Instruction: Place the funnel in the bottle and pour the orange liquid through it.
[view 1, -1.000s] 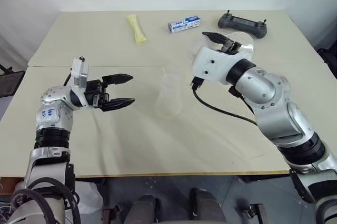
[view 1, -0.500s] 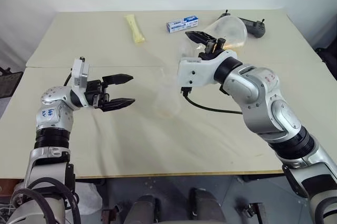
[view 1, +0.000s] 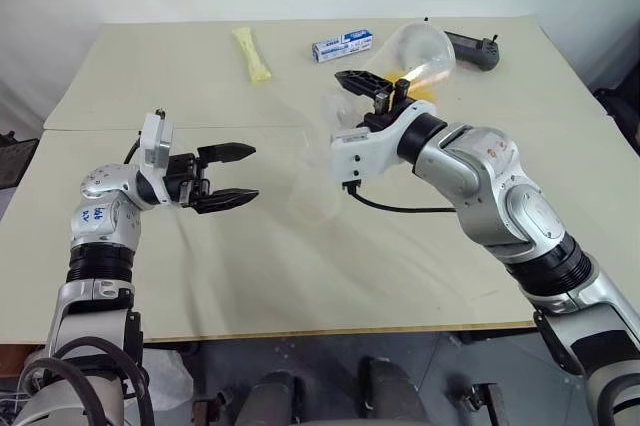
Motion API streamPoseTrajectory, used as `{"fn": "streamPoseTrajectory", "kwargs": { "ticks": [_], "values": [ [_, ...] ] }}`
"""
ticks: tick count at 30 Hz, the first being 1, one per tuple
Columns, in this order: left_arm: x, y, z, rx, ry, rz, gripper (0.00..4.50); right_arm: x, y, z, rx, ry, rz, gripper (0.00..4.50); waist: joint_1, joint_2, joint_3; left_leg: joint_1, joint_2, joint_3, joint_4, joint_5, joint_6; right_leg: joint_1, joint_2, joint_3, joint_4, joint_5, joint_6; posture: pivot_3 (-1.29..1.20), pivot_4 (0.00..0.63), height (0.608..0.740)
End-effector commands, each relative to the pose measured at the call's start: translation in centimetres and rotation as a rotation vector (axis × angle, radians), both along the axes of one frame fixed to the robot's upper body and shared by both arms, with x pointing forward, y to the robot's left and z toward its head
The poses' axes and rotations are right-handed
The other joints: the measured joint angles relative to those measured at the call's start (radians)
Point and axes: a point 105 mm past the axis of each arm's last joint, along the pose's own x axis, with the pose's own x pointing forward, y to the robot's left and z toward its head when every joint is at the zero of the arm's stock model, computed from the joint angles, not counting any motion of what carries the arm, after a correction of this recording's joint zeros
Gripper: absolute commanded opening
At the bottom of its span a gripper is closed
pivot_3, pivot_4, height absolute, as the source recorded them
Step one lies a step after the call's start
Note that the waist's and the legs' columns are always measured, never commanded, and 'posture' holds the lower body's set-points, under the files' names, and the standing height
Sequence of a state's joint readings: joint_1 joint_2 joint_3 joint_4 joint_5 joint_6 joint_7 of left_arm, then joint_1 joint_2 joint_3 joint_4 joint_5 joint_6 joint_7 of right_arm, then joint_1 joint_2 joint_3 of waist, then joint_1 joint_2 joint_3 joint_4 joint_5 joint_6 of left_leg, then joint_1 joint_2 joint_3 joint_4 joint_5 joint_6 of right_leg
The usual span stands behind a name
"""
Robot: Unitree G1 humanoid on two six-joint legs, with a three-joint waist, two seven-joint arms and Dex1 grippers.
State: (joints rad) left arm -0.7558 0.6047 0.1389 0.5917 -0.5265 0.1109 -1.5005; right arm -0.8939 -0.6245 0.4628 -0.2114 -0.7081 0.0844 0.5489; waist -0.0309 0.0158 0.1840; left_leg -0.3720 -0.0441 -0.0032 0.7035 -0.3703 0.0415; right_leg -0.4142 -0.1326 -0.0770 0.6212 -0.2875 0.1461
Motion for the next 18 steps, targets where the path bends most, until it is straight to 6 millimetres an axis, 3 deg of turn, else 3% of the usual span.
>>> {"fn": "streamPoseTrajectory", "kwargs": {
  "ticks": [1, 18],
  "values": [
    [-0.70, -0.20, 0.98, 0.020, -0.055, -0.059, 4.50, -0.56, 0.05, 2.39, 0.014, -0.109, 0.025, 2.49, 0.000, 0.000, 0.000, 0.000, 0.000, 0.000, 0.000, 0.000, 0.000, 0.000, 0.000, 0.000, 0.000, 0.000, 0.000, 0.00, 0.150, 0.740],
    [-0.61, -0.42, 1.13, 0.014, -0.059, -0.064, 4.50, 0.24, 0.05, 3.07, -0.063, -0.205, 0.036, 2.49, -0.001, 0.000, 0.000, 0.000, 0.000, 0.000, 0.000, 0.000, 0.000, 0.000, 0.000, 0.000, 0.000, 0.000, 0.000, 0.00, 0.150, 0.740]
  ]
}}
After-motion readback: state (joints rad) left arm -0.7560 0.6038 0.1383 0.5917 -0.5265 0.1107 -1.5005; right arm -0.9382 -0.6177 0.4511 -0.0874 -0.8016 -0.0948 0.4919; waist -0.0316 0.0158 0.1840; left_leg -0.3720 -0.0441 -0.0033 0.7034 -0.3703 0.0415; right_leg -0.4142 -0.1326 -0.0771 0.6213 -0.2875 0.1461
